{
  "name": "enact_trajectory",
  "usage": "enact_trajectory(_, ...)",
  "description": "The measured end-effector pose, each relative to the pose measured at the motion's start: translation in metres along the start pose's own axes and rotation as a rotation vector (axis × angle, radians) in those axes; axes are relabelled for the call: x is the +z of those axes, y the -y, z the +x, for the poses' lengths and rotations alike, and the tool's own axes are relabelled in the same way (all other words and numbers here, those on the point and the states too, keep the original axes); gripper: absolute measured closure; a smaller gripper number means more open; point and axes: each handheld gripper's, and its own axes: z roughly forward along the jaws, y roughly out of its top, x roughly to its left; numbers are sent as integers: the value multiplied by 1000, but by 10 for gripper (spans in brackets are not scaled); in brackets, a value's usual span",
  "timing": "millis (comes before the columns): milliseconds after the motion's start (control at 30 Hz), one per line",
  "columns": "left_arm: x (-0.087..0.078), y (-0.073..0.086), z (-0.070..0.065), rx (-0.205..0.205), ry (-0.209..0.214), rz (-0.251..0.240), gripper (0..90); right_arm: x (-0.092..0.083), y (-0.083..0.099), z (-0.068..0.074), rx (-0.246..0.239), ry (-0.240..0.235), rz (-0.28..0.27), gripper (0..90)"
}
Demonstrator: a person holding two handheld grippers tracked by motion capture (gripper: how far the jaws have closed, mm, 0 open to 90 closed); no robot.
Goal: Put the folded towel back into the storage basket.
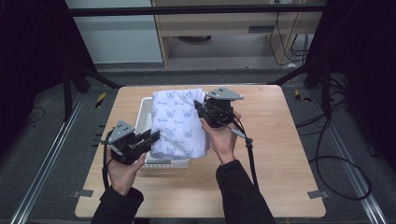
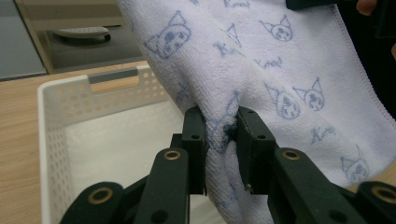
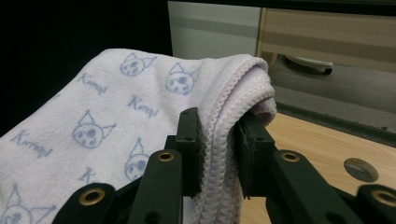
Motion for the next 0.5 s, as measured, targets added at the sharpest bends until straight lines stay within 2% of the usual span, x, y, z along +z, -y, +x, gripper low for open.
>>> enact_trajectory(33,-1,1,5,-16,-4,-3,736,7,-1,3,-1,-7,2,730)
enact_trajectory(133,-2,2,11,-14,-17,-5,737,13,-2,6,1,-14,7,730)
enact_trajectory(267,-6,3,21,-32,-28,-7,737,25,-3,13,-6,-20,15,730)
enact_trajectory(500,-9,4,35,-41,-68,3,737,45,-8,24,-24,-31,28,729)
